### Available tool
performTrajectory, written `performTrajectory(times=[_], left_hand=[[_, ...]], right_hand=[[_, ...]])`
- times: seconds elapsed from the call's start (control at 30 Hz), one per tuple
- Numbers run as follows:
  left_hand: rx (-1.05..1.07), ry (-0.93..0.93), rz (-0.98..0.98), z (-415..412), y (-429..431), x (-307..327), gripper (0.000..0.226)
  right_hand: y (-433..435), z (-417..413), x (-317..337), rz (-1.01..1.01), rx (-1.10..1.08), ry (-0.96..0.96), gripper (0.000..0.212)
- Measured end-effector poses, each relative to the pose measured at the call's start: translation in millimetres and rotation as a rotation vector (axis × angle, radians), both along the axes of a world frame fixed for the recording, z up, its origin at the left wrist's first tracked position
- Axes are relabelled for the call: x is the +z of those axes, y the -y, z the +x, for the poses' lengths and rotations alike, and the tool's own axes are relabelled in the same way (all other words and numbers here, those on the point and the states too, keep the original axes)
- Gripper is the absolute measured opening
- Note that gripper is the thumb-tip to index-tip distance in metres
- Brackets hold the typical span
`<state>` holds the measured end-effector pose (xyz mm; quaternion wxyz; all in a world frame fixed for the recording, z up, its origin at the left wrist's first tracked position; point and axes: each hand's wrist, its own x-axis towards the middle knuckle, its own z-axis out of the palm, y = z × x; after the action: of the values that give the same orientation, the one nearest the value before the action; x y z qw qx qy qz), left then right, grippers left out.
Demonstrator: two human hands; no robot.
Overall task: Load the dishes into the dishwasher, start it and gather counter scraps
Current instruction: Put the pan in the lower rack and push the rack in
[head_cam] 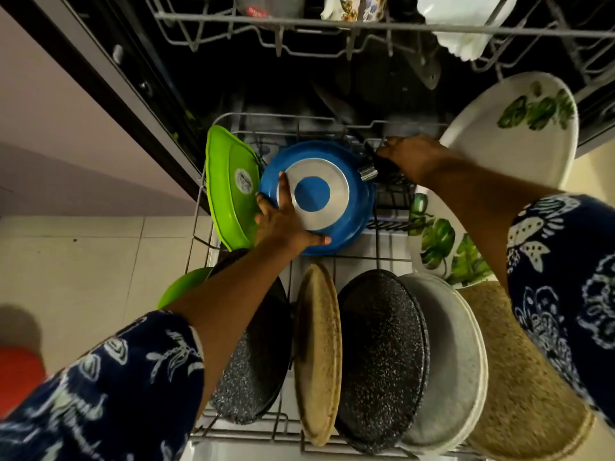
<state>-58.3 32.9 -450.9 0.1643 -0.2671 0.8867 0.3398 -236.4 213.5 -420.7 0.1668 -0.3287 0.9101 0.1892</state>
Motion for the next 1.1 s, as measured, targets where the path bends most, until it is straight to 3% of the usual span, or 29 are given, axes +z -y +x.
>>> performTrajectory(times=[0.3, 0.43, 0.47, 0.57, 0.67, 0.73, 0.83, 0.87, 0.97, 1.1], left_hand=[[-0.255, -0.054, -0.223, -3.1, 7.1, -8.2, 0.138], [-0.331, -0.048, -0.271, -2.7, 12.7, -13.6, 0.139], [-0.339, -0.046, -0.286, -2.2, 13.0, -14.0, 0.138], [-0.383, -0.062, -0.321, -2.3, 15.6, -10.1, 0.138], [-0.453, -0.085, -0.329, -6.4, 26.6, -5.4, 0.137], [-0.497, -0.098, -0.286, -11.9, 37.0, -6.1, 0.139], [-0.523, -0.082, -0.187, -19.6, 47.8, -9.1, 0.141], [-0.518, -0.079, -0.176, -19.8, 48.2, -9.9, 0.141], [-0.472, -0.101, -0.196, -8.7, 39.6, -11.3, 0.142], [-0.412, -0.113, -0.234, 12.5, 23.8, -17.3, 0.141]], right_hand=[[0.0, 2.8, -6.5, -0.051, 0.002, -0.037, 0.041], [4.4, 16.4, -10.1, -0.133, -0.17, -0.01, 0.04], [6.8, 21.3, -12.6, -0.121, -0.218, -0.011, 0.043], [9.9, 39.2, -28.3, -0.349, -0.342, 0.0, 0.065], [12.1, 56.5, -43.7, -0.534, -0.327, 0.067, 0.083], [9.7, 57.9, -49.2, -0.511, -0.253, 0.109, 0.086], [4.7, 44.9, -53.4, -0.549, -0.196, 0.174, 0.054], [1.1, 39.6, -54.2, -0.505, -0.071, 0.112, 0.047], [-2.1, 33.3, -53.2, -0.481, 0.037, 0.051, 0.045], [3.0, 33.9, -52.6, -0.463, -0.001, 0.109, 0.045]])
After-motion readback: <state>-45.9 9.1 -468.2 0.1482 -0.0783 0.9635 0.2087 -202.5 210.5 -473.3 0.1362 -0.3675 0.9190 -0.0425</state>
